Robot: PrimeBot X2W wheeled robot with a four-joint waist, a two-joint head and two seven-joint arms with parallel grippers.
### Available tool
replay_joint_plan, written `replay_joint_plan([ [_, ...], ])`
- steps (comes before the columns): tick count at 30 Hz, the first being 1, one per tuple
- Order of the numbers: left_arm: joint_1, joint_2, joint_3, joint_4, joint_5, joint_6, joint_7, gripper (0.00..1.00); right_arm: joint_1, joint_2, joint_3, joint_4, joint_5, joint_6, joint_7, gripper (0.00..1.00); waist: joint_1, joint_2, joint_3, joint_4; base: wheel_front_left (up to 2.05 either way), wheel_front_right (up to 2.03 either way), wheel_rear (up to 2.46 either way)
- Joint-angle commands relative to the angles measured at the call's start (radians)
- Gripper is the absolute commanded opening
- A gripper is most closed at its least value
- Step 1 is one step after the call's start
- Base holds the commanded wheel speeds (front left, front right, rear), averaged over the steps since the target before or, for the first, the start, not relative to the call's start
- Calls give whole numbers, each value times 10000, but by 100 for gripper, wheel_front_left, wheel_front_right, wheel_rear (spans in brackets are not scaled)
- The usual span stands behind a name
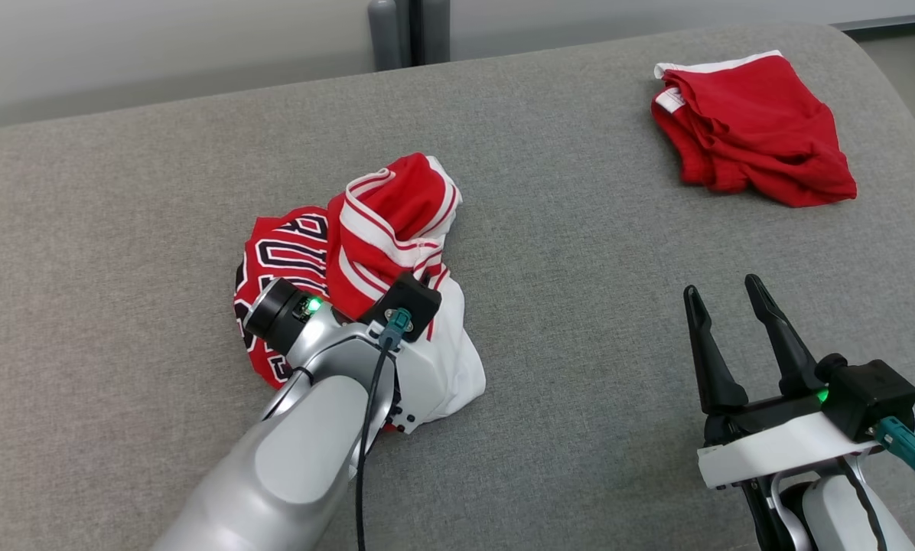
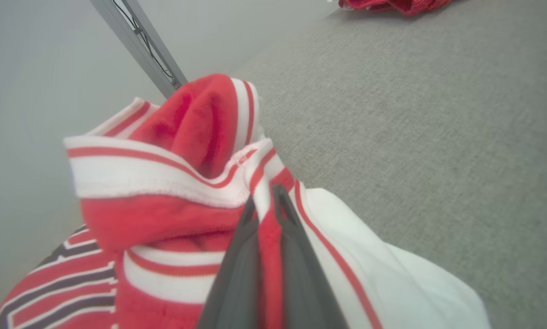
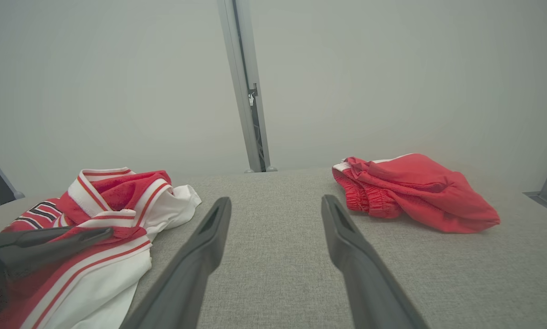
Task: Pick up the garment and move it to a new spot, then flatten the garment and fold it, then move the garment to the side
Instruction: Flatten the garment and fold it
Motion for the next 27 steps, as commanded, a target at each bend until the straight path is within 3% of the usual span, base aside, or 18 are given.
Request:
replay_joint_plan([
  [1, -159, 45, 22, -30, -90, 0, -77, 0, -76, -82, -10, -43, 32, -2, -6, 100, 0, 0, -37, 36, 0, 0, 0],
  [11, -977, 41, 803, -2378, -3268, -1000, -1294, 0, 160, -68, 167, 181, 82, -2, -6, 100, 0, 0, -663, 86, 0, 0, 0],
  [17, -2417, 38, 1147, -3569, -5087, -1226, -1385, 0, 221, -29, 315, 280, 103, -2, -6, 100, 0, 0, -1021, -108, 0, 0, 0],
  [21, -3569, 40, 1253, -4197, -6572, -1135, -1583, 0, 255, -33, 365, 331, 121, -2, -6, 100, 0, 0, -1138, -235, 0, 0, 0],
  [27, -5369, 49, 869, -4353, -7451, -1536, -2168, 0, 260, -106, 457, 456, 44, -2, -6, 100, 0, 0, -999, -174, 0, 0, 0],
])
